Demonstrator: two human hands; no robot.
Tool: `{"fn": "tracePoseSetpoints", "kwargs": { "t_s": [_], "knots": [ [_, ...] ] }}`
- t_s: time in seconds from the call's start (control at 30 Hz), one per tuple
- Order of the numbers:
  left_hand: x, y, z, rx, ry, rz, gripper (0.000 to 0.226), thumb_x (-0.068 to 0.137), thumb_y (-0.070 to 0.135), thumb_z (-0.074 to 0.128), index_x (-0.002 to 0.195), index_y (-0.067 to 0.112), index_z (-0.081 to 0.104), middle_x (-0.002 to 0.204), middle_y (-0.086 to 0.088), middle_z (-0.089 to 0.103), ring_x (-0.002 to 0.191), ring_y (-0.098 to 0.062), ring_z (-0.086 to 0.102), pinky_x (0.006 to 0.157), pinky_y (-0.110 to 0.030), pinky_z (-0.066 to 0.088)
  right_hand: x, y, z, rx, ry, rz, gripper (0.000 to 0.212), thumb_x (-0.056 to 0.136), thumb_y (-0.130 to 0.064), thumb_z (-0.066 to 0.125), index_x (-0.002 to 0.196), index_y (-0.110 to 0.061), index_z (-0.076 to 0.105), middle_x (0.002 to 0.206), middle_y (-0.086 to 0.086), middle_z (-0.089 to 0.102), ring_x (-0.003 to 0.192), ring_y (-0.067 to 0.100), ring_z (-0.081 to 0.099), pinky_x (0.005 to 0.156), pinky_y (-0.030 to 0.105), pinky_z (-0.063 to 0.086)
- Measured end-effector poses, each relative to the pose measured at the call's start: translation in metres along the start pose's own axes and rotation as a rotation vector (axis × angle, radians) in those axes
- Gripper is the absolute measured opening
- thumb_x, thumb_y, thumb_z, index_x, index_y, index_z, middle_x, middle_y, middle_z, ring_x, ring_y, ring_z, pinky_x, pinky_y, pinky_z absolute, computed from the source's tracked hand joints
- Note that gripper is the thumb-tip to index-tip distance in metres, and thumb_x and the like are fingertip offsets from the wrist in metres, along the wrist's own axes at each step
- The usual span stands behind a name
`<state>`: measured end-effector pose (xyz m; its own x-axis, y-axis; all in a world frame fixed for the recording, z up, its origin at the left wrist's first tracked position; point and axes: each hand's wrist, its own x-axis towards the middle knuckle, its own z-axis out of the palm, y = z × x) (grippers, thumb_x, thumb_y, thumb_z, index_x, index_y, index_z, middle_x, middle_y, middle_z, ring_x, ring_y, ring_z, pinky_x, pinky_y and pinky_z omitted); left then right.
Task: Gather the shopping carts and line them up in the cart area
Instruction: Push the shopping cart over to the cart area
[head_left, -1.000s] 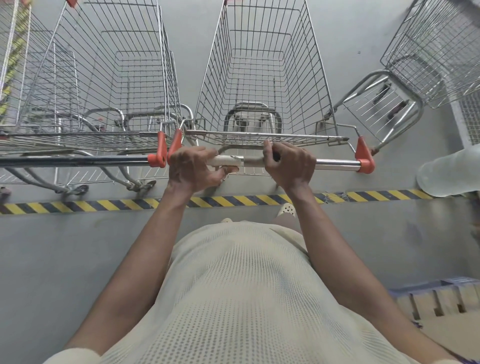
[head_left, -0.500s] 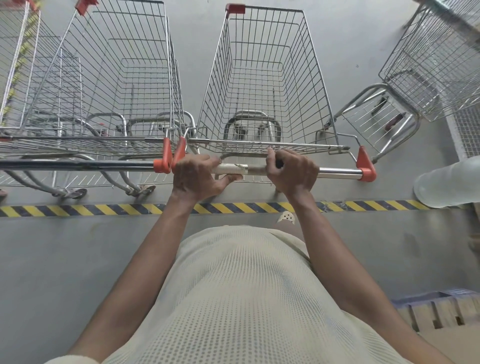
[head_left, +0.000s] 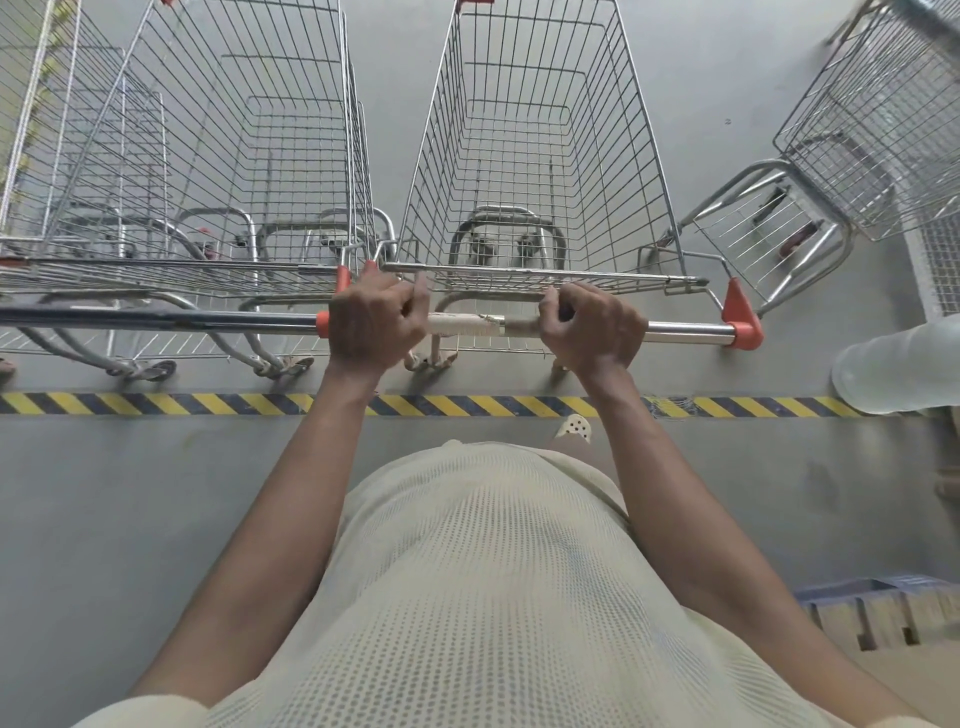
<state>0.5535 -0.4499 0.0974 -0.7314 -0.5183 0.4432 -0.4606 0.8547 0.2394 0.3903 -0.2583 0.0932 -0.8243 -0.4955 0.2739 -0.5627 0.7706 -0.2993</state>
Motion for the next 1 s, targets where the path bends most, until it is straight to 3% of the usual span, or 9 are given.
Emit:
{"fn": "tracePoseSetpoints", "kwargs": {
  "t_s": [0.07, 0.27, 0.4, 0.57, 0.73, 0.8, 0.87, 0.93, 1.0],
  "knots": [
    [0.002, -0.004, 0.000, 0.054, -0.015, -0.013, 0.045, 0.101, 0.028, 0.054, 0.064, 0.011, 0.073, 0.062, -0.001, 0.066, 0.061, -0.019, 0.059, 0.076, -0.043, 0.049, 0.000, 0.001, 0.001, 0.006, -0.005, 0.003, 0.045, 0.089, -0.039, 0.061, 0.053, -0.018, 0.045, 0.050, -0.007, 0.046, 0.044, 0.018, 0.044, 0.053, 0.022, 0.015],
    [0.001, -0.003, 0.010, 0.108, 0.023, 0.015, 0.035, 0.093, 0.021, 0.056, 0.061, 0.011, 0.066, 0.061, -0.002, 0.062, 0.061, -0.023, 0.054, 0.066, -0.039, 0.048, -0.002, 0.010, 0.003, 0.049, 0.020, -0.016, 0.046, 0.092, -0.039, 0.058, 0.055, -0.015, 0.050, 0.056, -0.004, 0.057, 0.047, 0.022, 0.051, 0.049, 0.025, 0.032],
    [-0.002, -0.003, 0.014, 0.108, 0.078, 0.010, 0.035, 0.093, 0.020, 0.057, 0.060, 0.012, 0.065, 0.060, -0.002, 0.060, 0.061, -0.023, 0.053, 0.076, -0.042, 0.045, -0.001, 0.021, 0.000, 0.051, 0.039, 0.053, 0.048, 0.094, -0.040, 0.057, 0.054, -0.014, 0.054, 0.054, -0.005, 0.056, 0.047, 0.023, 0.051, 0.051, 0.026, 0.032],
    [-0.005, -0.005, 0.014, 0.068, 0.135, 0.029, 0.038, 0.095, 0.018, 0.058, 0.058, 0.012, 0.064, 0.057, -0.001, 0.058, 0.059, -0.020, 0.052, 0.073, -0.042, 0.046, 0.002, 0.049, -0.007, 0.027, 0.094, 0.166, 0.051, 0.098, -0.045, 0.053, 0.056, -0.016, 0.060, 0.057, -0.007, 0.059, 0.055, 0.022, 0.055, 0.071, 0.031, 0.036],
    [-0.003, 0.008, 0.009, 0.040, 0.177, -0.025, 0.033, 0.092, 0.014, 0.063, 0.059, 0.009, 0.067, 0.058, -0.002, 0.061, 0.060, -0.020, 0.054, 0.085, -0.041, 0.050, 0.000, 0.050, -0.004, -0.106, 0.142, 0.246, 0.048, 0.100, -0.047, 0.049, 0.070, -0.020, 0.073, 0.080, -0.007, 0.075, 0.092, 0.021, 0.060, 0.098, 0.046, 0.027],
    [-0.007, 0.026, -0.002, -0.155, 0.261, -0.009, 0.031, 0.086, 0.005, 0.070, 0.055, 0.007, 0.066, 0.056, -0.002, 0.062, 0.056, -0.019, 0.056, 0.107, -0.032, 0.042, 0.000, 0.047, -0.003, -0.107, 0.123, 0.252, 0.048, 0.101, -0.049, 0.047, 0.074, -0.022, 0.076, 0.081, -0.007, 0.075, 0.097, 0.021, 0.059, 0.100, 0.048, 0.026],
    [-0.016, 0.055, -0.021, -0.640, 0.251, -0.030, 0.034, 0.085, -0.002, 0.067, 0.051, 0.003, 0.065, 0.054, -0.005, 0.062, 0.052, -0.024, 0.059, 0.099, -0.034, 0.046, 0.000, 0.047, -0.002, -0.103, 0.130, 0.243, 0.048, 0.102, -0.048, 0.048, 0.074, -0.022, 0.077, 0.081, -0.007, 0.075, 0.097, 0.021, 0.059, 0.099, 0.047, 0.026],
    [-0.027, 0.079, -0.040, -1.249, -0.006, -0.254, 0.033, 0.085, 0.004, 0.058, 0.052, 0.000, 0.064, 0.054, -0.015, 0.061, 0.048, -0.034, 0.058, 0.064, -0.039, 0.051, 0.000, 0.049, -0.002, -0.099, 0.140, 0.245, 0.048, 0.102, -0.048, 0.048, 0.074, -0.021, 0.077, 0.081, -0.007, 0.075, 0.096, 0.021, 0.059, 0.099, 0.046, 0.026],
    [-0.031, 0.078, -0.043, -1.577, -0.454, -0.755, 0.034, 0.082, 0.013, 0.053, 0.050, 0.001, 0.056, 0.058, -0.022, 0.060, 0.051, -0.035, 0.059, 0.054, -0.033, 0.047, 0.001, 0.048, -0.002, -0.082, 0.139, 0.255, 0.047, 0.102, -0.047, 0.048, 0.075, -0.021, 0.077, 0.081, -0.007, 0.075, 0.096, 0.021, 0.059, 0.099, 0.047, 0.026]
  ]
}}
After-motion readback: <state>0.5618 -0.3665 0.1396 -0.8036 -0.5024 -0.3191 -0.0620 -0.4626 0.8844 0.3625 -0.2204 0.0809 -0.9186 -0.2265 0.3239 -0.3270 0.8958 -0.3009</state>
